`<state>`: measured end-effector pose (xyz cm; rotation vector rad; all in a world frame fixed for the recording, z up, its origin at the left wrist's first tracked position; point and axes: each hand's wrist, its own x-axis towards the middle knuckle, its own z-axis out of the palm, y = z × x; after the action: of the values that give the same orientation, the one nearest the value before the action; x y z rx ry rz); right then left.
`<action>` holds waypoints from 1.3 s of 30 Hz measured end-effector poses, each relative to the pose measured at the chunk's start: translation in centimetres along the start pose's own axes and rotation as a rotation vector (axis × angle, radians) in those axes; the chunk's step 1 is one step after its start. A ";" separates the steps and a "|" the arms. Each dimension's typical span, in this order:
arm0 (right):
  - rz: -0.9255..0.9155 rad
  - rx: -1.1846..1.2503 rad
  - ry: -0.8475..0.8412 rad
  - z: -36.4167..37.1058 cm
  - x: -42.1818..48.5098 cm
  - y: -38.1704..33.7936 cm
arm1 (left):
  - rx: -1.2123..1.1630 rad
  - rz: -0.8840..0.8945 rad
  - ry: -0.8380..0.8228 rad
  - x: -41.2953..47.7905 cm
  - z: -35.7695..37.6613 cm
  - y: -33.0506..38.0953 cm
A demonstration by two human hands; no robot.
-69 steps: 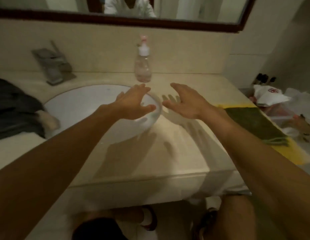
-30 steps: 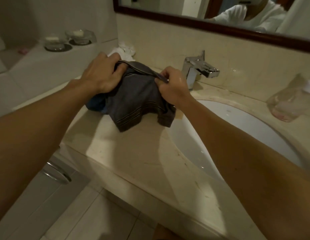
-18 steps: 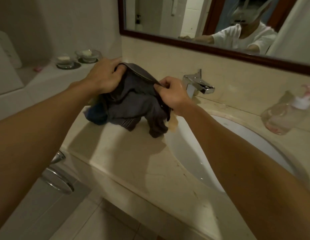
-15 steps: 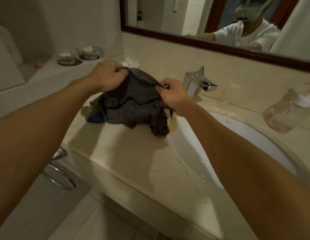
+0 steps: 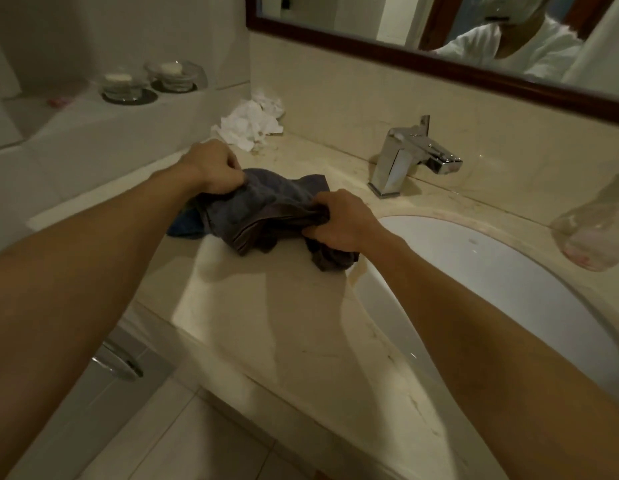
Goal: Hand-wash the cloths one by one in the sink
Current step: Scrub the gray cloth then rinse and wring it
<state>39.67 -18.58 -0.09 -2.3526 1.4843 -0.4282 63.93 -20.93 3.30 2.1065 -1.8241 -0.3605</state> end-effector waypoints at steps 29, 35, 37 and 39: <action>0.265 0.319 0.812 -15.2 -14.1 7.8 | -0.609 0.476 0.434 -6.6 1.3 20.5; 0.447 0.322 0.792 -13.1 -20.9 15.2 | -0.592 0.543 0.236 -8.8 10.4 25.5; 0.500 0.316 0.742 -11.7 -22.2 17.3 | -0.522 0.624 0.209 -8.8 13.3 26.1; 0.570 0.280 0.640 -10.2 -23.1 19.1 | -0.432 0.718 0.177 -8.6 16.1 26.1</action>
<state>10.37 -6.54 -0.82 -1.5343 2.0981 -1.2024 32.62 -17.00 -1.03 1.0755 -2.0176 -0.3244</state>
